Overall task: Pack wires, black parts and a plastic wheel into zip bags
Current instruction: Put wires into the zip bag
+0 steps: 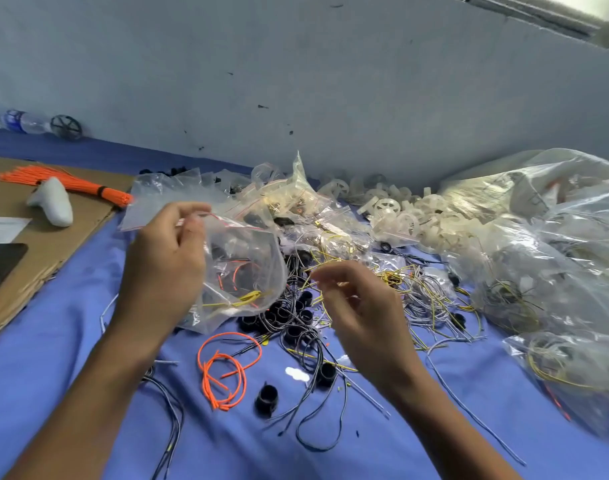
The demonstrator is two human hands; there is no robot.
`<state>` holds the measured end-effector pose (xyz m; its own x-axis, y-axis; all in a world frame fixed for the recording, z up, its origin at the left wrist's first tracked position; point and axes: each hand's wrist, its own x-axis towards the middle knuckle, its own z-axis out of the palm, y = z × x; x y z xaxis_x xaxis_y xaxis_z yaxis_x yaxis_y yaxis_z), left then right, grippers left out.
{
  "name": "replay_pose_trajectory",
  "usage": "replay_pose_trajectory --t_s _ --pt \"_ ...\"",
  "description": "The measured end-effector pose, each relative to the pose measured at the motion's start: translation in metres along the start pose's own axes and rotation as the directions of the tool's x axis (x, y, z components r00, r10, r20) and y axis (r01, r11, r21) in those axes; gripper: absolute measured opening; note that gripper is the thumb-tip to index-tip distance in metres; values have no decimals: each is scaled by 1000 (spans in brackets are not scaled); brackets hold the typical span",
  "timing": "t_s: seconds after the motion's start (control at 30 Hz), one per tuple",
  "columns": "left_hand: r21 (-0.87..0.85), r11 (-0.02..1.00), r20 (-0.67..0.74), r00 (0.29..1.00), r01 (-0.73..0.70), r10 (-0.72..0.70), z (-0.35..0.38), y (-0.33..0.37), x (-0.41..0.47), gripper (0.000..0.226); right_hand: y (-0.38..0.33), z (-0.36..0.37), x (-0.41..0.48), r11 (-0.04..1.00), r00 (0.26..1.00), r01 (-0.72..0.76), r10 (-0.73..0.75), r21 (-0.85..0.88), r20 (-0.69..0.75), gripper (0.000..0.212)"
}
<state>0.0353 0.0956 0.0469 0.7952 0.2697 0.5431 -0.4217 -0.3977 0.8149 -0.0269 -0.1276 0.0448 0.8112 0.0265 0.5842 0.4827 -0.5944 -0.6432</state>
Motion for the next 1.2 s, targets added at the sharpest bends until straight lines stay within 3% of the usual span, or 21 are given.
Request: replay_pose_trajectory --t_s 0.1,0.17,0.27,0.3,0.37,0.47,0.57,0.63,0.73,0.9,1.03,1.13,1.2 --pt "60 996 96 994 -59 53 3 6 -6 19 -21 13 1 975 970 217 -210 -45 119 20" --pt "76 992 83 992 -98 91 1 11 -7 19 -24 18 10 965 965 249 -240 -82 105 20" --pt "8 998 -112 991 -66 67 -11 8 3 23 -8 14 30 995 996 41 -48 -92 -78 20" --pt "-29 998 -172 984 -54 49 -14 7 6 24 0 15 36 991 998 -25 18 -129 -56 18" --pt "-68 997 -231 973 -42 26 -15 5 8 25 16 22 45 953 977 -58 114 -297 178 20" --pt "-101 995 -252 968 -25 -1 -10 5 5 25 34 45 45 866 811 80 232 -494 538 35" --pt "-134 991 -236 972 -7 -25 -8 4 4 25 42 62 35 823 719 144 294 -549 630 54" --pt "-132 991 -218 975 8 -37 -7 3 3 25 44 67 27 794 744 177 279 -582 607 54" --pt "-101 995 -201 979 4 -25 -4 3 0 23 42 67 26 804 787 203 206 -559 582 38" --pt "-79 997 -69 998 -10 4 2 1 -3 19 41 36 38 874 918 -44 226 -484 325 41" --pt "-48 998 -5 999 -41 41 7 0 -7 19 48 -8 45 860 947 -198 292 -470 135 29" --pt "-58 997 5 998 -60 61 10 1 -7 19 47 -16 42 885 938 -204 299 -419 175 25" --pt "-63 996 6 998 -69 69 11 1 -7 19 45 -7 33 903 889 -162 308 -397 339 26"
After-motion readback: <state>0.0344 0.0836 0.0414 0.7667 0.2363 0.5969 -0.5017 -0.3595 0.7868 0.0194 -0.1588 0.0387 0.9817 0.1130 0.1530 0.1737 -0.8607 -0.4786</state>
